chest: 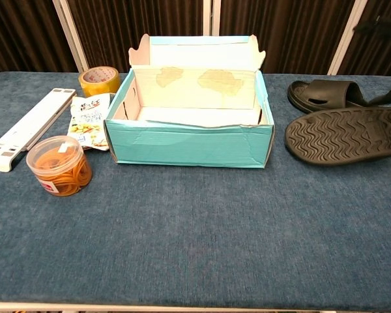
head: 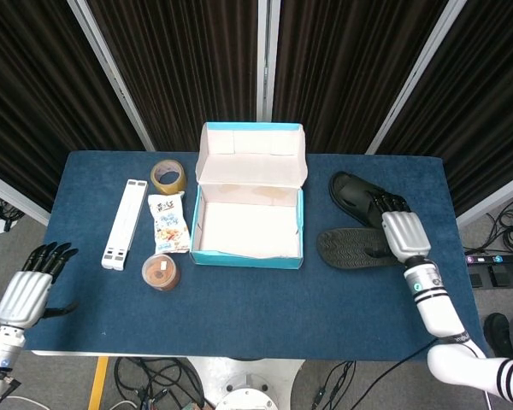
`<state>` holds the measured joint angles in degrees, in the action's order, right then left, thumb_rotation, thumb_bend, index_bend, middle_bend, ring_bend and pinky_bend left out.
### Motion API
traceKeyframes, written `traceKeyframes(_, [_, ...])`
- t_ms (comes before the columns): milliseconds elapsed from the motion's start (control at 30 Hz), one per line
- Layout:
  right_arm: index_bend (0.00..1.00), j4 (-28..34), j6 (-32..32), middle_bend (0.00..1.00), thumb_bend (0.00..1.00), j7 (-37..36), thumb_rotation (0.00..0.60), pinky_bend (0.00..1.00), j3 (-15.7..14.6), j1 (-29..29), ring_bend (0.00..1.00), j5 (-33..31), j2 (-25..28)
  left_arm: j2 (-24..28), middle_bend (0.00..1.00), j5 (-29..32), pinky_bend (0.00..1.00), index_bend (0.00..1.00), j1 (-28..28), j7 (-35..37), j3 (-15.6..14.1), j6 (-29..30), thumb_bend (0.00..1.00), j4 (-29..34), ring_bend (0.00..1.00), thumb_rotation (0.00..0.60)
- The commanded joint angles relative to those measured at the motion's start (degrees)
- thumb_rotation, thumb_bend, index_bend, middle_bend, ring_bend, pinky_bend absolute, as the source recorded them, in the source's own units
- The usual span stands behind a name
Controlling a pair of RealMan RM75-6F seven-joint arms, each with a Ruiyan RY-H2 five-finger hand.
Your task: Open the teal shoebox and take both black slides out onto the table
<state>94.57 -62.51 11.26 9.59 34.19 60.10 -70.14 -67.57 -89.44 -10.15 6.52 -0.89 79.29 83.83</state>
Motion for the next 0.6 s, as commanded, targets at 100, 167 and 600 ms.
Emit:
traceKeyframes(100, [0.0, -6.13, -21.01, 0.0, 0.16, -2.53, 0.6, 0.0, -7.2, -11.83, 0.0, 22.03, 0.51, 0.43, 0.06, 0.3, 0.07, 0.11, 0.01, -1.3, 0.21, 0.13, 0.12, 1.49, 0.0, 0.6])
traceKeyframes(167, [0.0, -7.44, -22.77, 0.0, 0.26, -1.27, 0.6, 0.0, -9.06, -14.56, 0.0, 22.64, 0.73, 0.47, 0.06, 0.41, 0.07, 0.11, 0.04, -1.82, 0.23, 0.14, 0.12, 1.8, 0.0, 0.6])
traceKeyframes(600, [0.0, -15.95, -30.16, 0.0, 0.27, -1.12, 0.6, 0.0, -12.28, -26.15, 0.0, 22.85, -3.69, -0.13, 0.06, 1.4, 0.07, 0.11, 0.85, -1.98, -0.31, -0.21, 0.12, 1.28, 0.0, 0.6])
